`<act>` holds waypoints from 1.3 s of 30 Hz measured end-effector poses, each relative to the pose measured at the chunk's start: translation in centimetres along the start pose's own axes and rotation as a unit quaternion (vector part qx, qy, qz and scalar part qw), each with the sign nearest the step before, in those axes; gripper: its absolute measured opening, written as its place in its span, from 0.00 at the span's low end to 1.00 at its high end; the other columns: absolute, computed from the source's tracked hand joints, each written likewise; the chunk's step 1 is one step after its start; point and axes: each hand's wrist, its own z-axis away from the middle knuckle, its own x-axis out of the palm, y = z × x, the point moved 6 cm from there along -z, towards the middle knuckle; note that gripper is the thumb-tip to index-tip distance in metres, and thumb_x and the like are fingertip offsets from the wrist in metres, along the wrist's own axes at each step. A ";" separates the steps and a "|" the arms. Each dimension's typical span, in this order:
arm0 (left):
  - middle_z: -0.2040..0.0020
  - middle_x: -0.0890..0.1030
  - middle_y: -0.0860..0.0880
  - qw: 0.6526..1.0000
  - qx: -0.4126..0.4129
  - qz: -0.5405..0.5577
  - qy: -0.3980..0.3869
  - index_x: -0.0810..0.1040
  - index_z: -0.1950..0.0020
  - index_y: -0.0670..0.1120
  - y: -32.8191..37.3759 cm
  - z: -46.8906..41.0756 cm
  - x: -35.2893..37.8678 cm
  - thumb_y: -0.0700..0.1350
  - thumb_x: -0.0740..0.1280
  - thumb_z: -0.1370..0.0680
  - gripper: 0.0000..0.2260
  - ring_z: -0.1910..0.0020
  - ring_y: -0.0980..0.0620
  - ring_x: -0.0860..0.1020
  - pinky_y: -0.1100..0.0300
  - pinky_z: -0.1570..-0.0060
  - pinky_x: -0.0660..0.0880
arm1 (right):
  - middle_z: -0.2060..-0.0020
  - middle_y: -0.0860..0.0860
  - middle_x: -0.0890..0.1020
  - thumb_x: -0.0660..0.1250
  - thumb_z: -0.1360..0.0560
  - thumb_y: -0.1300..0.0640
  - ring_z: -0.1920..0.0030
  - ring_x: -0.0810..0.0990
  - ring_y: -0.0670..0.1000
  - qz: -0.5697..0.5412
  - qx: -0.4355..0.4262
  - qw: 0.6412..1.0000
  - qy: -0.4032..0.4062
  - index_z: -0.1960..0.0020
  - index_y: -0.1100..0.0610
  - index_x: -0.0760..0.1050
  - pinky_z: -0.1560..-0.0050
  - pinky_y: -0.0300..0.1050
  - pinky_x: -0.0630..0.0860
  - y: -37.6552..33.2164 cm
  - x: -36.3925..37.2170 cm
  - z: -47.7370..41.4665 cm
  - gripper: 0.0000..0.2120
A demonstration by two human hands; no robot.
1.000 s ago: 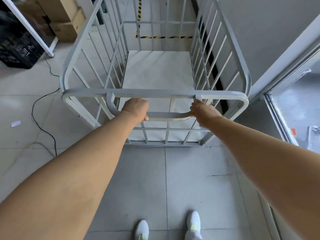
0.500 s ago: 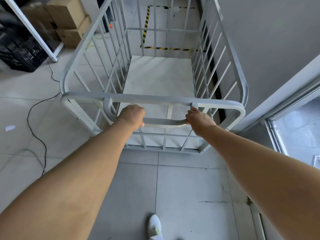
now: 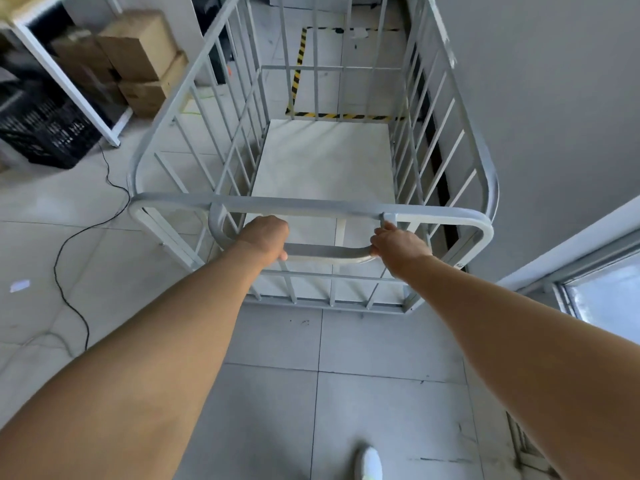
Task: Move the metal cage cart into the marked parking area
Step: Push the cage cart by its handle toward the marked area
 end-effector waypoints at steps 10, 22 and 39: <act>0.48 0.80 0.35 1.000 -0.021 0.017 0.012 0.67 0.69 0.40 -2.3 -8.2 -4.5 0.41 0.69 0.23 0.17 0.46 0.38 0.79 0.54 0.48 0.73 | 0.36 0.53 0.76 0.59 0.21 0.64 0.26 0.63 0.54 0.064 -0.033 0.997 0.029 0.34 0.57 0.75 0.21 0.48 0.50 -0.1 -3.6 -9.6 0.17; 0.46 0.81 0.37 1.000 0.024 -0.016 -0.004 0.78 0.47 0.35 -8.2 -19.6 -10.3 0.41 0.67 0.22 0.10 0.44 0.39 0.79 0.52 0.45 0.74 | 0.37 0.56 0.78 0.59 0.20 0.64 0.31 0.70 0.55 0.090 -0.004 0.996 -0.010 0.35 0.58 0.76 0.27 0.45 0.61 -2.8 -9.3 -21.1 0.15; 0.44 0.80 0.36 1.000 -0.002 0.019 0.008 0.79 0.45 0.34 -19.9 -31.9 -18.6 0.38 0.66 0.22 0.09 0.44 0.39 0.78 0.55 0.47 0.72 | 0.44 0.56 0.81 0.61 0.22 0.66 0.41 0.79 0.59 0.109 -0.021 0.993 -0.043 0.40 0.58 0.79 0.47 0.48 0.76 -11.0 -15.3 -37.1 0.14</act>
